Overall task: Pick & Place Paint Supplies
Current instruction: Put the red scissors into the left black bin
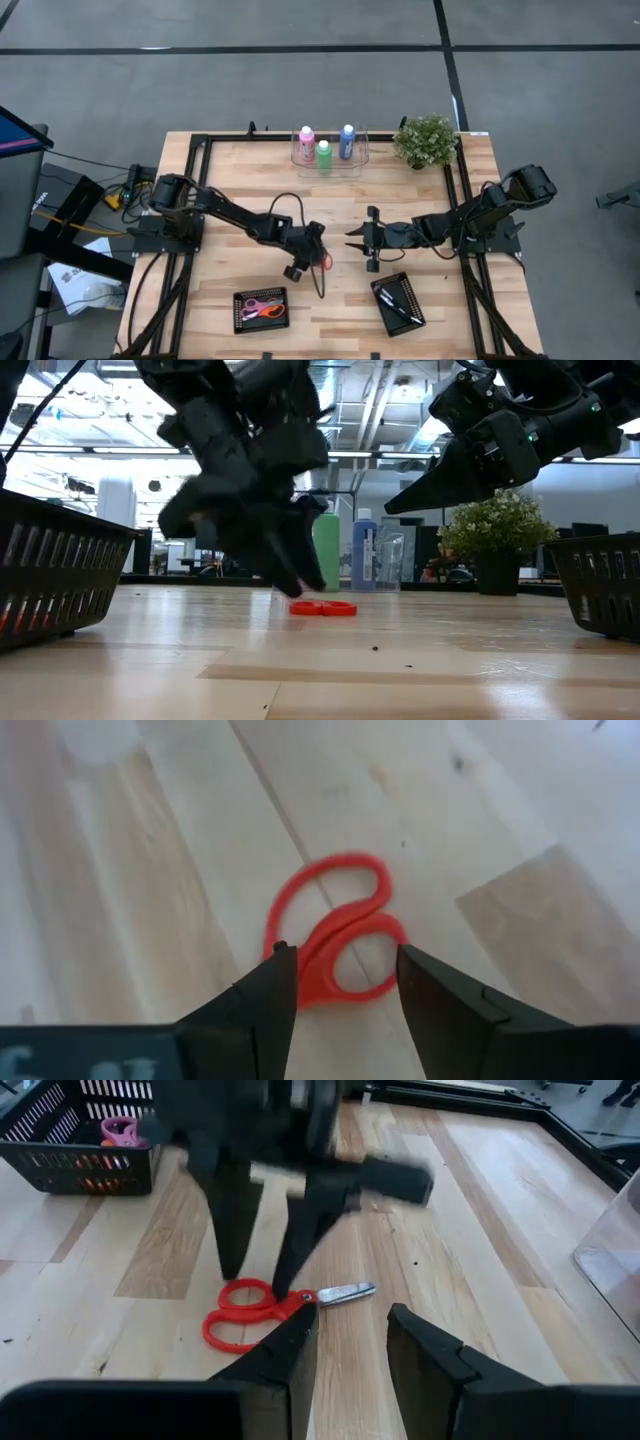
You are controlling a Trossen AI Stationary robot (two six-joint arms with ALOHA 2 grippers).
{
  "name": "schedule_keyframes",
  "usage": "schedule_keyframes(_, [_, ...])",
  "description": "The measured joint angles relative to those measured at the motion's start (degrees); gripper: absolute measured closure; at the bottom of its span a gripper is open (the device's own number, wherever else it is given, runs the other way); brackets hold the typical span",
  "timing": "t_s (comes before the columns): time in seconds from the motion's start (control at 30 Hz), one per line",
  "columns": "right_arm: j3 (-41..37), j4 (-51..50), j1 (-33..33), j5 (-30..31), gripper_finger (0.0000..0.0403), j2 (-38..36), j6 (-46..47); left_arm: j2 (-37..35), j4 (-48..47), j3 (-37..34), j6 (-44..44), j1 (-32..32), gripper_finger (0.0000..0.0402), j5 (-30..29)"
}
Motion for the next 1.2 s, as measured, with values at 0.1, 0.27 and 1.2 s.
schedule_keyframes(0.1, [0.0, 0.5, 0.0, 0.0, 0.0295, 0.0, 0.0, 2.9, 0.4, 2.1, 1.4, 0.0, 0.024, -0.1])
schedule_keyframes(0.27, [0.0, 0.8, 0.1, 0.0, 0.0295, 0.0, 0.0, 6.9, -1.6, 6.5, 1.4, 0.0, 0.0245, -1.3])
schedule_keyframes(1.2, [0.0, 0.2, 0.1, 0.0, 0.0295, 0.0, 0.0, 4.9, -10.0, 7.9, -5.5, -0.4, 0.0394, -1.7])
